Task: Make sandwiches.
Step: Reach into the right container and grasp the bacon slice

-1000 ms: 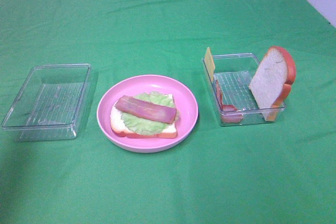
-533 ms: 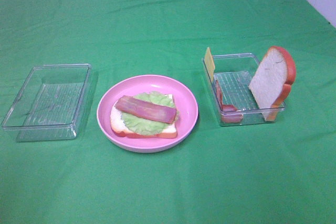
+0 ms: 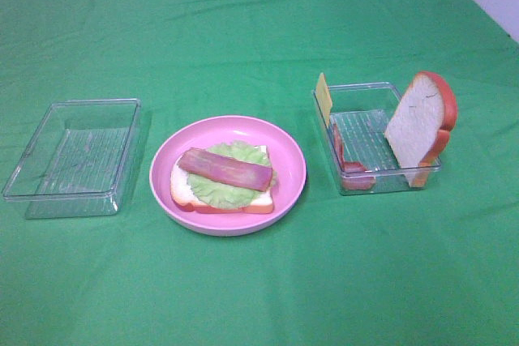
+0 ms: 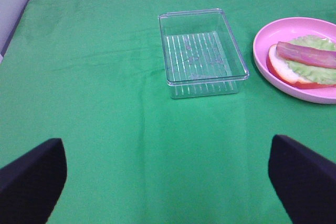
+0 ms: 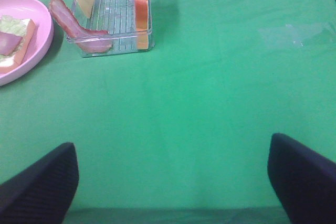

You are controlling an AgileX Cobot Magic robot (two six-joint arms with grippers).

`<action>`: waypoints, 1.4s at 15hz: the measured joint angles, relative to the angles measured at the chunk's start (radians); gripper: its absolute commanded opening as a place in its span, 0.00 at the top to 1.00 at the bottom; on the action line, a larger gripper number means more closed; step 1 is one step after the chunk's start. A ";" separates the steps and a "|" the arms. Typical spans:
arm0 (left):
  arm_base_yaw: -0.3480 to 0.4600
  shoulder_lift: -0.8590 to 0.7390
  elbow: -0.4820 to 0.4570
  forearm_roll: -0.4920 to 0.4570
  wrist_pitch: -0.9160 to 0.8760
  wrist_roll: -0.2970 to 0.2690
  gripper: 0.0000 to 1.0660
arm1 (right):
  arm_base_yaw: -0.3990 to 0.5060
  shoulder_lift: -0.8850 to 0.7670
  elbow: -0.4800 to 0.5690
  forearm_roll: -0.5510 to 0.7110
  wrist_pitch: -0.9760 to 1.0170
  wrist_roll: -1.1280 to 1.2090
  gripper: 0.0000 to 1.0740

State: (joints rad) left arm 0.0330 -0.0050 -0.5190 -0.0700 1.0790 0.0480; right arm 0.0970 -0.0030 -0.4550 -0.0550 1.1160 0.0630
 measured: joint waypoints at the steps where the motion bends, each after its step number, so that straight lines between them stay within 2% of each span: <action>1: 0.000 0.000 0.000 0.001 0.000 0.000 0.08 | 0.000 0.000 0.000 0.000 0.000 0.000 0.13; 17: -0.022 -0.001 0.000 0.001 0.000 0.000 0.08 | 0.000 0.031 -0.001 -0.020 0.000 -0.007 0.13; 20: -0.022 -0.001 0.000 0.001 0.000 0.000 0.08 | 0.000 0.414 -0.103 0.063 0.004 -0.007 0.13; 21: -0.022 -0.001 0.000 0.001 0.000 0.000 0.08 | 0.000 0.414 -0.103 0.063 0.004 -0.007 0.13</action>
State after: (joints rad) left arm 0.0110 -0.0060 -0.5190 -0.0690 1.0790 0.0480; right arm 0.0970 0.4110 -0.5580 0.0080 1.1200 0.0560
